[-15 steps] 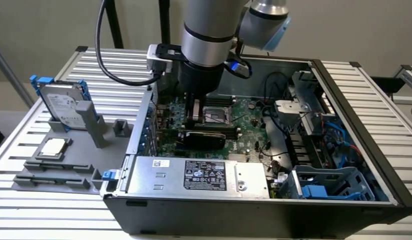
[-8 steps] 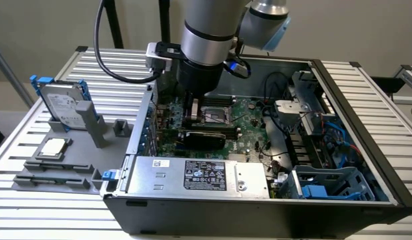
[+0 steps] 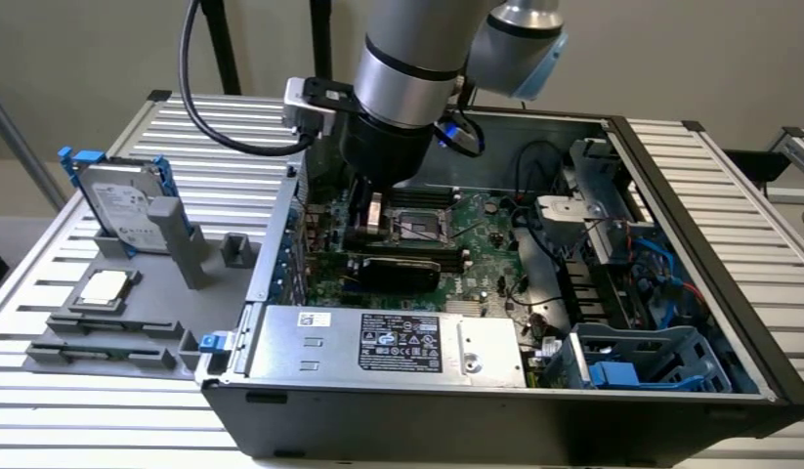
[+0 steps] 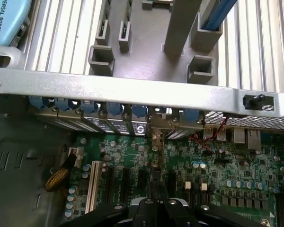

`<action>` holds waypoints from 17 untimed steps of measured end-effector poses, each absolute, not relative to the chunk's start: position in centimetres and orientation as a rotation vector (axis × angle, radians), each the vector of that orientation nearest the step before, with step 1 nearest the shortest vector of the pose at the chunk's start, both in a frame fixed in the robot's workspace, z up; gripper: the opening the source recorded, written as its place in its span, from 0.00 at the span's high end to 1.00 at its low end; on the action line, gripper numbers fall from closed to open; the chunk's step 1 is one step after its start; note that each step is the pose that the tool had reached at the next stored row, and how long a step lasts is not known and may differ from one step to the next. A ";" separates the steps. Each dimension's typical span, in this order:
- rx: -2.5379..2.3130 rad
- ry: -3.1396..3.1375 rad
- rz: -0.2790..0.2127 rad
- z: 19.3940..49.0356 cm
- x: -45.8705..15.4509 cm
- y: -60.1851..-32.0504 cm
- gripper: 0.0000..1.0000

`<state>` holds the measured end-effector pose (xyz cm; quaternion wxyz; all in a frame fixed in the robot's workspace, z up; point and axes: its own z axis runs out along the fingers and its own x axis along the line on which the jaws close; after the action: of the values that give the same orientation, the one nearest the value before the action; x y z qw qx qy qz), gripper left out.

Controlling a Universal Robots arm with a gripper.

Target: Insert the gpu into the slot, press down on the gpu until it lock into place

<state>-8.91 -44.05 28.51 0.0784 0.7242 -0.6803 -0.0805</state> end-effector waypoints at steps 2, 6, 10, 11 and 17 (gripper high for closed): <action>2.160 -2.018 -0.256 28.5 -8.9 -44.1 0.89; 2.140 -1.982 -0.289 28.5 -9.0 -44.1 0.89; 2.119 -1.953 -0.321 28.5 -9.1 -44.0 0.89; 2.113 -1.947 -0.327 28.5 -9.2 -44.0 0.89; 2.079 -1.911 -0.381 28.5 -9.8 -44.0 0.89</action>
<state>-9.78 -44.05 28.51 0.1455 0.7219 -0.6635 -0.1321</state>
